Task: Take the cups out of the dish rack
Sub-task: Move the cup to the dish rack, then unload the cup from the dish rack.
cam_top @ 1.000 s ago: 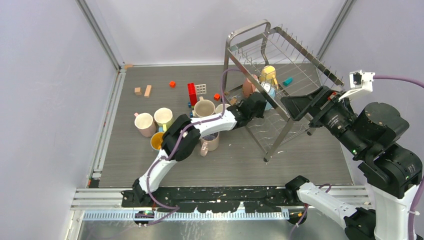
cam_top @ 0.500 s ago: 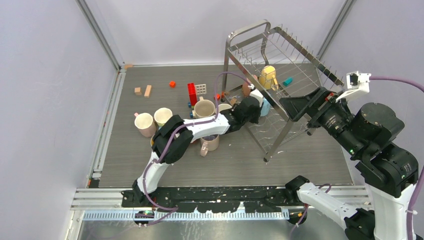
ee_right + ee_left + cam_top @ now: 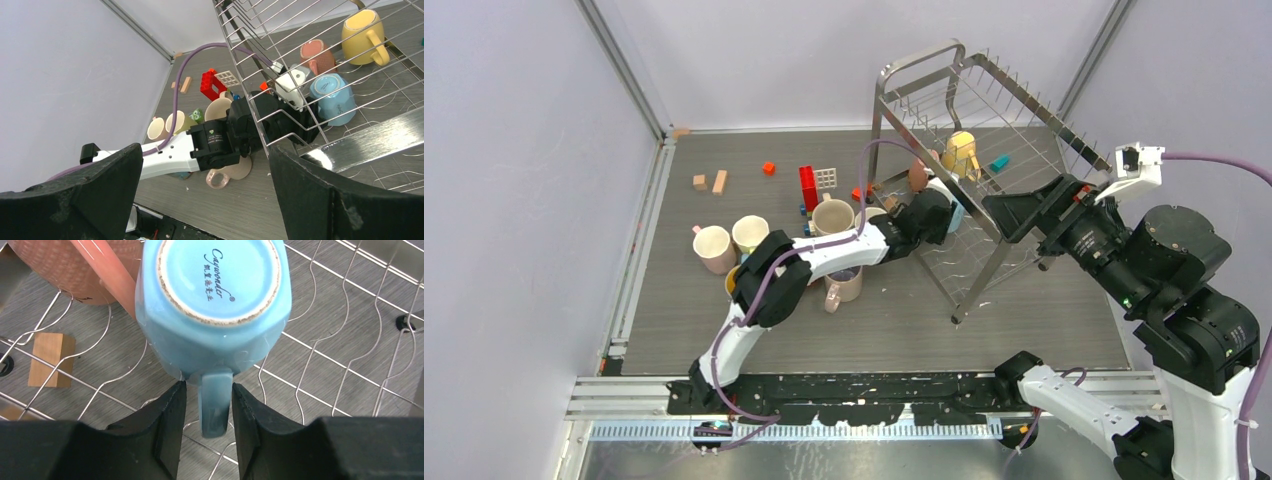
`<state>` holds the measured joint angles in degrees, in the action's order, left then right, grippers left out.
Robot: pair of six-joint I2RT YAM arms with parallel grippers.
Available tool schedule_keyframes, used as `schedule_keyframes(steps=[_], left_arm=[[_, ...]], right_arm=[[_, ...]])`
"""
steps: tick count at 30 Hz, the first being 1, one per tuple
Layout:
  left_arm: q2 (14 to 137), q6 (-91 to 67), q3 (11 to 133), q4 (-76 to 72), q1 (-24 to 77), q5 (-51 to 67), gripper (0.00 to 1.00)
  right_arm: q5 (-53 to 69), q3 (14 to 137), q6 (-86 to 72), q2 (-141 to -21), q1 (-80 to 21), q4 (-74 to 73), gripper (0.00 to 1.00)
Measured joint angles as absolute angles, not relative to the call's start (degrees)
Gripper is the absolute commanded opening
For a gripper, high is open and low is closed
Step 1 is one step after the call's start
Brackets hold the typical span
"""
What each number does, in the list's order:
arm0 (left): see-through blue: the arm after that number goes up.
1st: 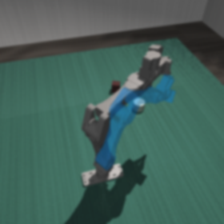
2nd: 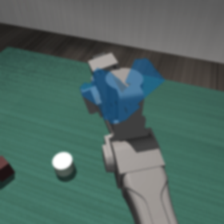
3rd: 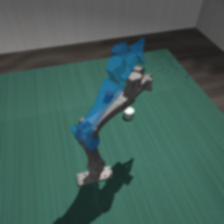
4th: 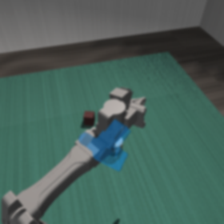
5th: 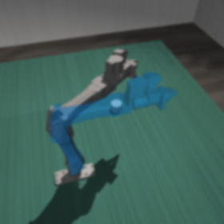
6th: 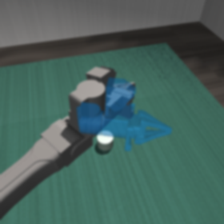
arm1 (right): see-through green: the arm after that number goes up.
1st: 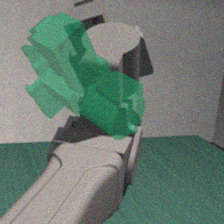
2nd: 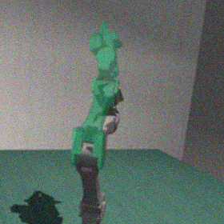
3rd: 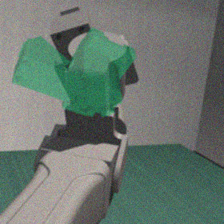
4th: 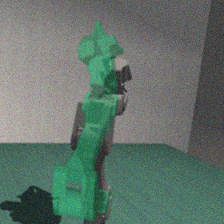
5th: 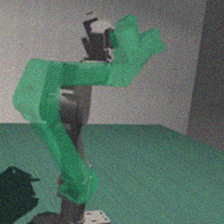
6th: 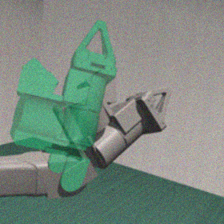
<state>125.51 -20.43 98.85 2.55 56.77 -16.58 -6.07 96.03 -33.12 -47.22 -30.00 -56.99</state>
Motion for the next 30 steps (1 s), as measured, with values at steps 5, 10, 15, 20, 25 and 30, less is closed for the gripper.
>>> schedule_keyframes(steps=[5, 10, 15, 20, 25, 30], left_arm=[[127.8, -20.1, 101.6, 5.2, 56.8, -17.5, 0.39], [129.6, -20.0, 102.9, 7.4, 56.8, -18.0, 0.38], [130.4, -19.5, 103.8, 8.5, 56.8, -18.3, 0.27], [130.6, -18.9, 104.1, 8.5, 56.8, -18.3, 0.09], [130.3, -17.7, 102.8, 6.4, 56.9, -17.5, 0.0], [126.6, -17.3, 95.3, 0.0, 56.9, -15.2, 0.0]], right_arm=[[-6.1, 95.8, -33.1, -47.2, -30.0, -57.0, 1.0], [-6.1, 95.6, -33.1, -47.2, -30.0, -57.0, 1.0], [-6.1, 95.4, -33.1, -47.2, -30.0, -57.0, 1.0], [-6.1, 95.4, -33.1, -47.2, -30.0, -57.0, 1.0], [-6.1, 95.4, -33.1, -47.2, -30.0, -56.9, 1.0], [-6.1, 95.3, -33.1, -47.2, -30.0, -56.8, 1.0]])
